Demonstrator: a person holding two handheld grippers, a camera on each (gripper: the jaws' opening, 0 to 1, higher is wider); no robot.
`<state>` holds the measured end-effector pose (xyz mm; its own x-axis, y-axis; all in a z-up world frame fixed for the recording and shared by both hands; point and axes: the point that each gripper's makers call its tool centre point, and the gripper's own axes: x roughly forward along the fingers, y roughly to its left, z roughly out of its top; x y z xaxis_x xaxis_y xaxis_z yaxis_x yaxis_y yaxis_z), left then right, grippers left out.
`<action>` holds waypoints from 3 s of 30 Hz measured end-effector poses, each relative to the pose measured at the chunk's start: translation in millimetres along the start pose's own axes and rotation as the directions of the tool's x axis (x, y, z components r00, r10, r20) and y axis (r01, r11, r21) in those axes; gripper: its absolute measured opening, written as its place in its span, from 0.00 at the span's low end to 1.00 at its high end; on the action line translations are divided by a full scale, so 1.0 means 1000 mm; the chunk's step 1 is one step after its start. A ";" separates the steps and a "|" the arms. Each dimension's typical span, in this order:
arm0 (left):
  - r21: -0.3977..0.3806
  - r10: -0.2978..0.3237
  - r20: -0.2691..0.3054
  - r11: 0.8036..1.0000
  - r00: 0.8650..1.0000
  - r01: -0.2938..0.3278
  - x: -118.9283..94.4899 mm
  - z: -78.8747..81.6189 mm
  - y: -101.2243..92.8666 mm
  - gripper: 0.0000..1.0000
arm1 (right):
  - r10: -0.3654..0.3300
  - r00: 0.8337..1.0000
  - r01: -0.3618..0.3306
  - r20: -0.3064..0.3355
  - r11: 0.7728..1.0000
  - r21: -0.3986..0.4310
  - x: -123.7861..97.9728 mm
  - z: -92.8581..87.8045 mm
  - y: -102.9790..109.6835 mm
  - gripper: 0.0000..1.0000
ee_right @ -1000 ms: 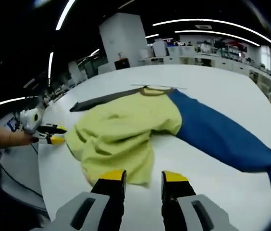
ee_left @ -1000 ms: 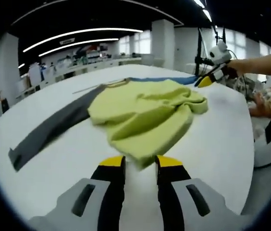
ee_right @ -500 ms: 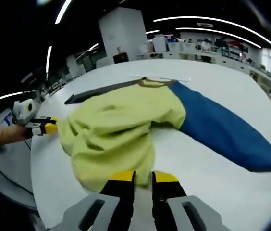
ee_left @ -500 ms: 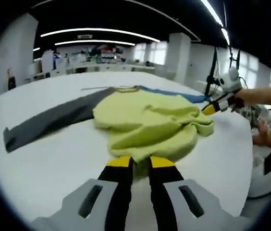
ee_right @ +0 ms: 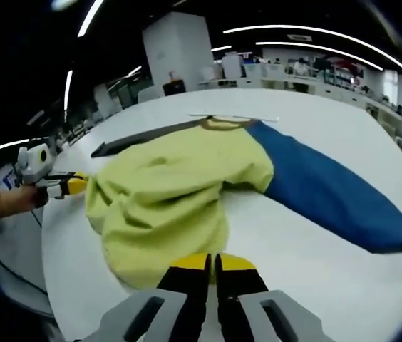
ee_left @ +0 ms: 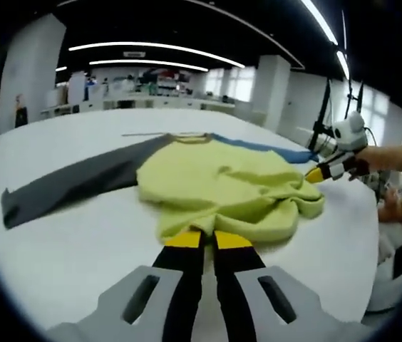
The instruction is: Fold the garment on the visible template until the final outline fits inside the template.
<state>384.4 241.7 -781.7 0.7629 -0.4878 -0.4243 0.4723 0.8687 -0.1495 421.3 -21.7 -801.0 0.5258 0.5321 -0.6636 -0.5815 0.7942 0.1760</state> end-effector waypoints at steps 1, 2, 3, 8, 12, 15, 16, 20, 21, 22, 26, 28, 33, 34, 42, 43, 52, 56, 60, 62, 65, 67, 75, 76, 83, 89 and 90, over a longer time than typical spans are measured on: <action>0.003 0.000 -0.007 1.000 1.000 0.000 0.000 0.000 0.000 0.01 | 0.000 1.000 0.000 0.001 1.000 0.001 0.000 0.000 0.000 0.00; 0.011 0.003 -0.011 1.000 1.000 -0.003 0.000 0.000 0.000 0.01 | 0.000 1.000 0.000 0.001 1.000 0.004 0.000 0.001 0.000 0.00; 0.020 0.005 -0.017 1.000 1.000 -0.004 -0.001 0.001 0.000 0.01 | -0.001 1.000 0.001 0.000 1.000 0.009 0.000 0.000 0.000 0.00; 0.042 -0.002 -0.036 0.999 0.999 0.004 -0.011 0.009 -0.004 0.01 | -0.004 1.000 0.004 -0.002 1.000 0.018 -0.006 0.001 0.001 0.00; 0.050 -0.004 -0.039 0.999 0.999 0.006 -0.019 0.018 -0.004 0.01 | -0.005 1.000 0.005 0.007 1.000 0.021 -0.016 0.004 0.002 0.00; 0.011 -0.007 -0.032 1.000 0.999 0.007 -0.028 0.028 -0.005 0.01 | -0.015 1.000 0.014 0.010 0.999 0.032 -0.026 0.005 0.000 0.00; 0.012 -0.009 -0.028 1.000 1.000 0.009 -0.030 0.030 -0.005 0.01 | -0.019 1.000 0.019 0.011 0.999 0.034 -0.030 0.005 -0.001 0.00; -0.020 -0.014 -0.047 1.000 0.999 0.013 -0.039 0.033 -0.007 0.01 | -0.028 0.999 0.028 0.018 0.999 0.045 -0.045 0.005 -0.001 0.00; -0.042 -0.017 -0.055 0.999 0.998 0.015 -0.041 0.033 -0.008 0.01 | -0.034 0.999 0.034 0.016 0.998 0.045 -0.050 0.004 -0.001 0.00; -0.070 -0.020 -0.068 0.997 0.998 0.015 -0.043 0.032 -0.009 0.01 | -0.040 0.999 0.039 0.013 0.998 0.042 -0.053 0.003 -0.001 0.00; -0.098 -0.009 -0.076 0.995 0.997 0.002 -0.053 0.030 -0.009 0.01 | -0.051 0.999 0.049 0.019 0.997 0.055 -0.067 -0.001 0.003 0.00; -0.106 -0.007 -0.084 0.994 0.996 -0.002 -0.057 0.029 -0.010 0.01 | -0.056 0.998 0.055 0.019 0.997 0.057 -0.073 -0.004 0.005 0.00; -0.139 0.003 -0.119 0.990 0.993 -0.020 -0.067 0.021 -0.009 0.01 | -0.070 0.997 0.068 0.020 0.995 0.072 -0.084 -0.014 0.013 0.00; -0.146 0.005 -0.119 0.989 0.993 -0.023 -0.068 0.021 -0.009 0.01 | -0.071 0.997 0.069 0.020 0.995 0.076 -0.085 -0.015 0.014 0.00; -0.187 0.047 -0.156 0.979 0.987 -0.076 -0.083 0.012 -0.008 0.01 | -0.124 0.991 0.119 0.042 0.987 0.107 -0.104 -0.022 0.023 0.00; -0.216 0.044 -0.152 0.973 0.987 -0.077 -0.085 0.012 -0.010 0.01 | -0.132 0.990 0.127 0.047 0.986 0.109 -0.107 -0.022 0.025 0.00; -0.273 0.062 -0.193 0.955 0.979 -0.114 -0.096 -0.004 -0.012 0.01 | -0.159 0.987 0.157 0.025 0.984 0.089 -0.116 -0.042 0.043 0.00; -0.272 0.070 -0.235 0.953 0.969 -0.135 -0.099 -0.017 -0.013 0.01 | -0.168 0.986 0.165 0.014 0.980 0.115 -0.117 -0.052 0.048 0.00; -0.282 0.072 -0.261 0.948 0.963 -0.148 -0.101 -0.029 -0.013 0.01 | -0.168 0.986 0.168 -0.006 0.977 0.130 -0.115 -0.065 0.052 0.00; -0.285 0.073 -0.284 0.945 0.956 -0.157 -0.102 -0.037 -0.013 0.01 | -0.169 0.985 0.170 -0.018 0.976 0.138 -0.114 -0.070 0.053 0.00; -0.277 0.073 -0.322 0.946 0.944 -0.167 -0.104 -0.048 -0.015 0.01 | -0.177 0.984 0.179 -0.027 0.973 0.148 -0.114 -0.076 0.052 0.00; -0.274 0.074 -0.330 0.947 0.941 -0.170 -0.104 -0.053 -0.016 0.01 | -0.181 0.983 0.185 -0.037 0.970 0.157 -0.113 -0.081 0.051 0.00; -0.184 0.111 -0.391 0.963 0.914 -0.196 -0.106 -0.067 -0.013 0.00 | -0.178 0.982 0.186 -0.059 0.966 0.179 -0.112 -0.089 0.053 0.00; -0.174 0.114 -0.388 0.965 0.914 -0.194 -0.106 -0.067 -0.013 0.00 | -0.177 0.982 0.186 -0.061 0.966 0.179 -0.112 -0.089 0.053 0.00; -0.156 0.127 -0.387 0.967 0.913 -0.201 -0.106 -0.069 -0.007 0.00 | -0.173 0.981 0.187 -0.087 0.966 0.178 -0.110 -0.096 0.054 0.00; -0.097 0.144 -0.373 0.977 0.917 -0.192 -0.108 -0.069 -0.006 0.02 | -0.175 0.979 0.191 -0.100 0.966 0.173 -0.109 -0.099 0.054 0.00; -0.089 0.142 -0.370 0.978 0.918 -0.187 -0.107 -0.068 -0.007 0.02 | -0.177 0.979 0.193 -0.104 0.967 0.166 -0.109 -0.099 0.053 0.00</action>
<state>269.2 294.2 -795.8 0.6040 -0.2930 -0.7412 0.2804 0.9486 -0.1464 271.9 -66.8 -791.7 0.5532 0.3498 -0.7560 -0.3582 0.9193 0.1632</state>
